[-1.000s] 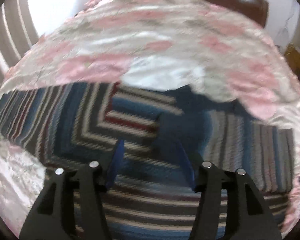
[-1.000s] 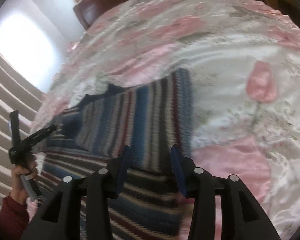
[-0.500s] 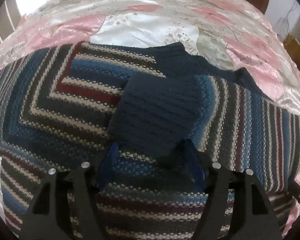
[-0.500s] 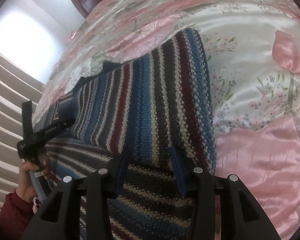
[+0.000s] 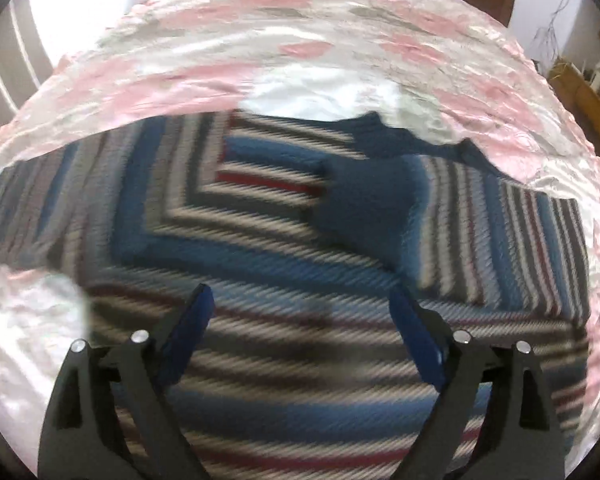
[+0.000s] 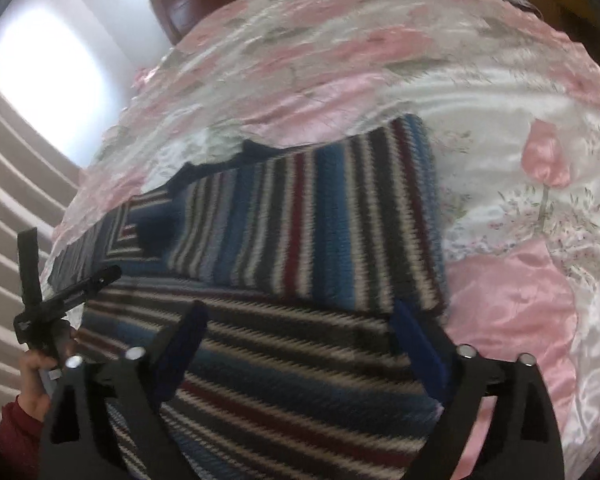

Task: Fold small clothes

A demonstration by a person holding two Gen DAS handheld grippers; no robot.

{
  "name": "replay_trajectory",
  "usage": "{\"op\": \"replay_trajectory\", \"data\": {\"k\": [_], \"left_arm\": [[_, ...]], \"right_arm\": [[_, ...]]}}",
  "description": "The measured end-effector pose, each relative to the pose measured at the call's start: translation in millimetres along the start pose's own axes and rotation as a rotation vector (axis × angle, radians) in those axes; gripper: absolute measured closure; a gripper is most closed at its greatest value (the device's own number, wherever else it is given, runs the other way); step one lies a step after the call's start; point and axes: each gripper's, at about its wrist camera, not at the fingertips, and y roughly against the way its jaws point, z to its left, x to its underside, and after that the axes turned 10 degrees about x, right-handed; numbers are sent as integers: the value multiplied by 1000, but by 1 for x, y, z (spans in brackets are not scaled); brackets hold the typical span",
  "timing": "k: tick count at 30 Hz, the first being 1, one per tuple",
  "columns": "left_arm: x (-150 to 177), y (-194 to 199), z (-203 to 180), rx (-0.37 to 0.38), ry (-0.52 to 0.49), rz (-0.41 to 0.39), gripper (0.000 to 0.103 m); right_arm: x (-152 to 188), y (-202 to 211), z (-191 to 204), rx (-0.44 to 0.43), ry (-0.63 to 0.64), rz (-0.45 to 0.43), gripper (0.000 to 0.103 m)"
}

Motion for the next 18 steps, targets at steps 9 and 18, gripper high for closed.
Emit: {"op": "replay_trajectory", "data": {"k": [9, 18], "left_arm": [[-1, 38, 131, -117, 143, 2, 13], [-9, 63, 246, -141, 349, -29, 13]], "right_arm": [[7, -19, 56, 62, 80, 84, 8], [12, -40, 76, 82, 106, 120, 8]]}}
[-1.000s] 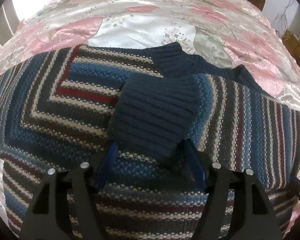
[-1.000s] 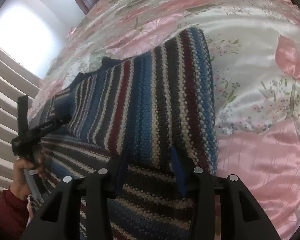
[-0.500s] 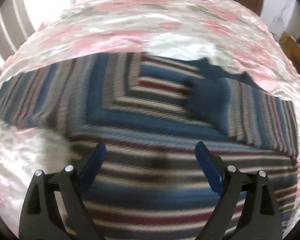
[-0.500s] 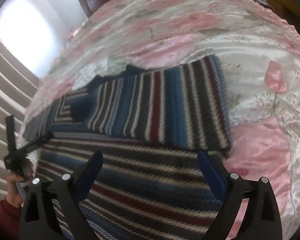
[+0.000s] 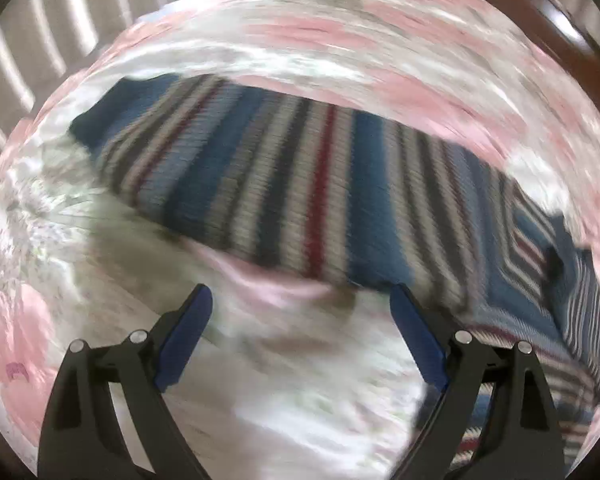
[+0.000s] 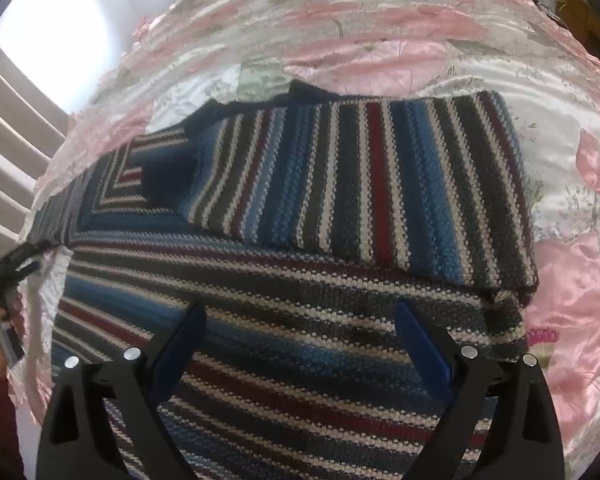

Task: Fold small clothes

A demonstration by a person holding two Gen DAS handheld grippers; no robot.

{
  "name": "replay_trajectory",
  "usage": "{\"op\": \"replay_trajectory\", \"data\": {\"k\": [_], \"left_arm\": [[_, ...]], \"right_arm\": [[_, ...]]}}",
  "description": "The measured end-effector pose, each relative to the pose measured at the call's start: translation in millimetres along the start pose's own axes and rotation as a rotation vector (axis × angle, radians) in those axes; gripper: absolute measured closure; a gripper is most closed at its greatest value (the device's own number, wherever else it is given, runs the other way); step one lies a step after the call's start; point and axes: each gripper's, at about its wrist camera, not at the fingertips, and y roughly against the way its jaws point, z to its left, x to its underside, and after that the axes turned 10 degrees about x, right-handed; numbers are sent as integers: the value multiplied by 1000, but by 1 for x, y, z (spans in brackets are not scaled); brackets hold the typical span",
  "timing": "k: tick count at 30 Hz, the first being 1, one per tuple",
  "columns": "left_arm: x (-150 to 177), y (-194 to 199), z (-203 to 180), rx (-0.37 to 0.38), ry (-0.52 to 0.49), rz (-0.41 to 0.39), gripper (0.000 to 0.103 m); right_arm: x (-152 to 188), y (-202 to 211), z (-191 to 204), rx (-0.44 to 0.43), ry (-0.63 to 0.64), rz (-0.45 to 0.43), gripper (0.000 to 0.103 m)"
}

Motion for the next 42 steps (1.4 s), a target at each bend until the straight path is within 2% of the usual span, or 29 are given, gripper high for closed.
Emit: {"op": "replay_trajectory", "data": {"k": [4, 9, 11, 15, 17, 18, 20, 22, 24, 30, 33, 37, 42], "left_arm": [[-25, 3, 41, -7, 85, -33, 13], [-51, -2, 94, 41, 262, -75, 13], [-59, -7, 105, 78, 312, -97, 13], [-70, -15, 108, 95, 337, -118, 18], [-74, -17, 107, 79, 328, -127, 39], [-75, -18, 105, 73, 318, -130, 45], [-74, -16, 108, 78, 314, -132, 75], [-73, -14, 111, 122, 329, -140, 88], [-71, -10, 111, 151, 342, -164, 90], [-65, 16, 80, 186, 249, -258, 90], [-60, 33, 50, 219, 184, -288, 90], [-51, 52, -9, 254, 34, -312, 90], [-30, 63, -85, 296, -108, -320, 90]], "right_arm": [[2, -7, -1, 7, -1, 9, 8], [2, -16, 2, 26, 18, 16, 8], [3, -22, 4, 32, 25, 24, 8], [7, -30, 8, 38, 34, 36, 8], [8, -33, 9, 45, 38, 39, 8], [8, -35, 9, 47, 40, 39, 8], [9, -35, 9, 47, 43, 35, 8], [9, -34, 8, 40, 41, 32, 8], [9, -32, 5, 32, 32, 31, 8], [11, -25, -6, 30, 21, 22, 8], [13, -21, -10, 34, 18, 17, 8], [15, -12, -16, 34, 18, 1, 8], [17, -3, -21, 32, 19, -19, 8]]}}
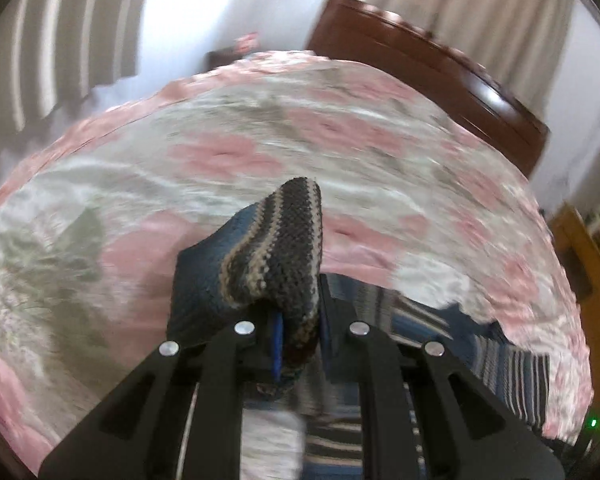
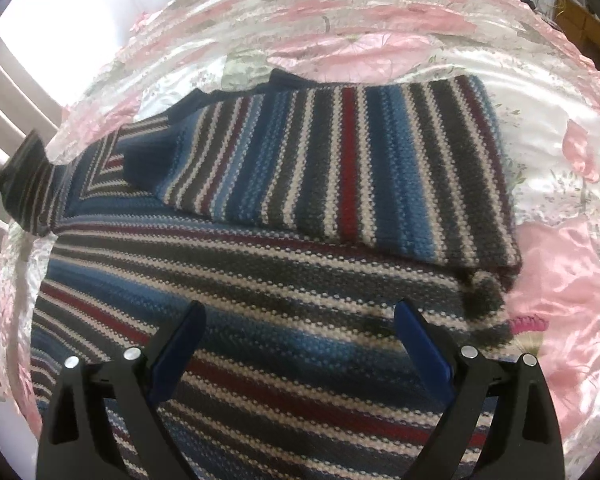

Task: Fold small clothes

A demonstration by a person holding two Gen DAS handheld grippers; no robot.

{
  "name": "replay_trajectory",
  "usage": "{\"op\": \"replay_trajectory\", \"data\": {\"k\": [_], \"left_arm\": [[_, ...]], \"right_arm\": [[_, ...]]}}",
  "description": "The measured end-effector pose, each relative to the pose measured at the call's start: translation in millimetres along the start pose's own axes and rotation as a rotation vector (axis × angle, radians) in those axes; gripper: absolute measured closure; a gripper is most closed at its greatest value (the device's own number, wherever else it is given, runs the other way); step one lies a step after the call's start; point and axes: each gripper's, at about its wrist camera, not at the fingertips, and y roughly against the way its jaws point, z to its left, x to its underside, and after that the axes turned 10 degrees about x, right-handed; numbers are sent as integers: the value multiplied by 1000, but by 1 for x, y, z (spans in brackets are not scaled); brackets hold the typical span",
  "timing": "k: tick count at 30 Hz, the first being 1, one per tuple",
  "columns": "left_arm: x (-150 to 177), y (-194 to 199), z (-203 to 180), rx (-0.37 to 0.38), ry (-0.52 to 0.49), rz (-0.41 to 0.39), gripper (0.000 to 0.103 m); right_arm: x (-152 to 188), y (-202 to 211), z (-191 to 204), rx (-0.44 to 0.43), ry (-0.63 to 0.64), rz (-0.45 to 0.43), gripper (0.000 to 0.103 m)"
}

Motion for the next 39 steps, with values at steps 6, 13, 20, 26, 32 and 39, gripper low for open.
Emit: {"op": "replay_trajectory", "data": {"k": [6, 13, 20, 26, 32, 39], "left_arm": [[27, -18, -78, 78, -103, 20, 90], [68, -59, -153, 180, -144, 101, 90], [117, -108, -208, 223, -180, 210, 84], [157, -151, -198, 177, -177, 389, 67], [137, -97, -155, 242, -100, 325, 42], [97, -87, -80, 19, -60, 312, 42]], "right_arm": [[4, 8, -14, -5, -10, -18, 8], [8, 5, -34, 0, -34, -11, 8], [13, -4, -43, -2, -34, 7, 8], [16, -11, -44, 4, -29, 24, 8], [12, -8, -39, 23, 2, 26, 8], [-5, 7, -5, -7, 41, 14, 12]]}}
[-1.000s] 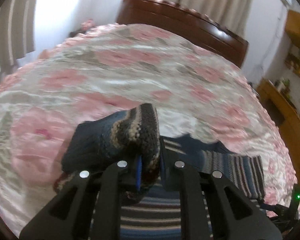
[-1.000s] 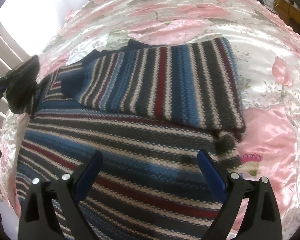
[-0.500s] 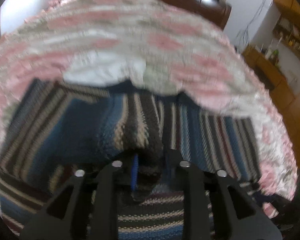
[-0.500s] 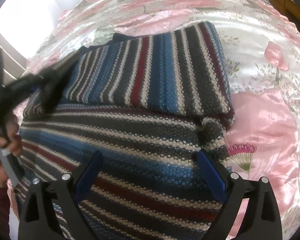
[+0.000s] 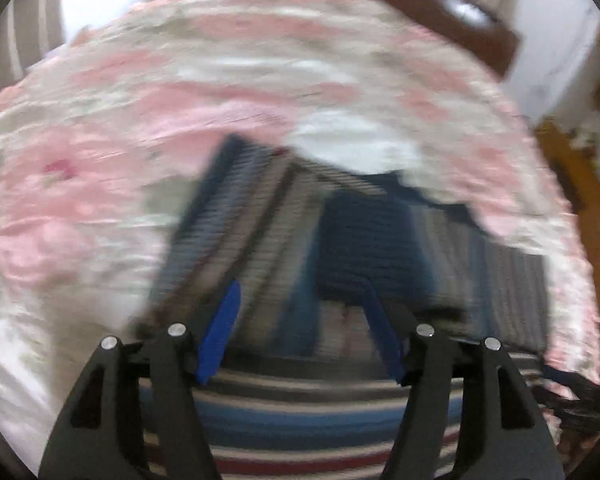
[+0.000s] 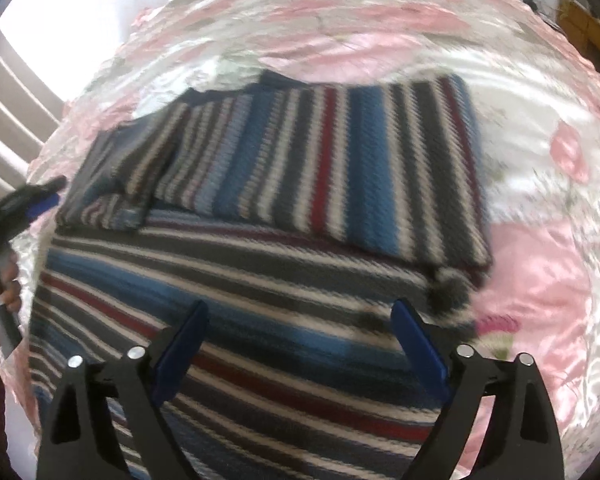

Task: Fold small clothes

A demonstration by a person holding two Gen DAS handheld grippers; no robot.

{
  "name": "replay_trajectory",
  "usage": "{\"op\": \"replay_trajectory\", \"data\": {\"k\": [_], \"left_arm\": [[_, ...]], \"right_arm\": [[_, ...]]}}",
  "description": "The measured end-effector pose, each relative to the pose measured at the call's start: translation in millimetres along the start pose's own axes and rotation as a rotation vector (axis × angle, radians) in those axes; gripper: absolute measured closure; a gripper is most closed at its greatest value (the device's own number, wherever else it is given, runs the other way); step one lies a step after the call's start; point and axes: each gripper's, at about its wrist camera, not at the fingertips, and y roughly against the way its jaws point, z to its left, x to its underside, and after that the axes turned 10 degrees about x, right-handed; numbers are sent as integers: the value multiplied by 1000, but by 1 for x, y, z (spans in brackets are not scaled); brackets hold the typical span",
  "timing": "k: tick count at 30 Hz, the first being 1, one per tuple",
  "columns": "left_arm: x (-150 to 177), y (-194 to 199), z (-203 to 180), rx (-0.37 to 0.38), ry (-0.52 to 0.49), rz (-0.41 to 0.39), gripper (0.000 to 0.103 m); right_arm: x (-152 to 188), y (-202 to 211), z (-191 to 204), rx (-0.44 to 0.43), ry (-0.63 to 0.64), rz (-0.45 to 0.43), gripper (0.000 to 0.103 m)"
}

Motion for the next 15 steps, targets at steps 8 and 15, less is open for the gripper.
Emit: {"op": "replay_trajectory", "data": {"k": [8, 15], "left_arm": [[-8, -35, 27, -104, -42, 94, 46], [-9, -46, 41, -56, -38, 111, 46]], "right_arm": [[-38, 13, 67, -8, 102, -60, 17], [-65, 5, 131, -8, 210, -118, 26]]}}
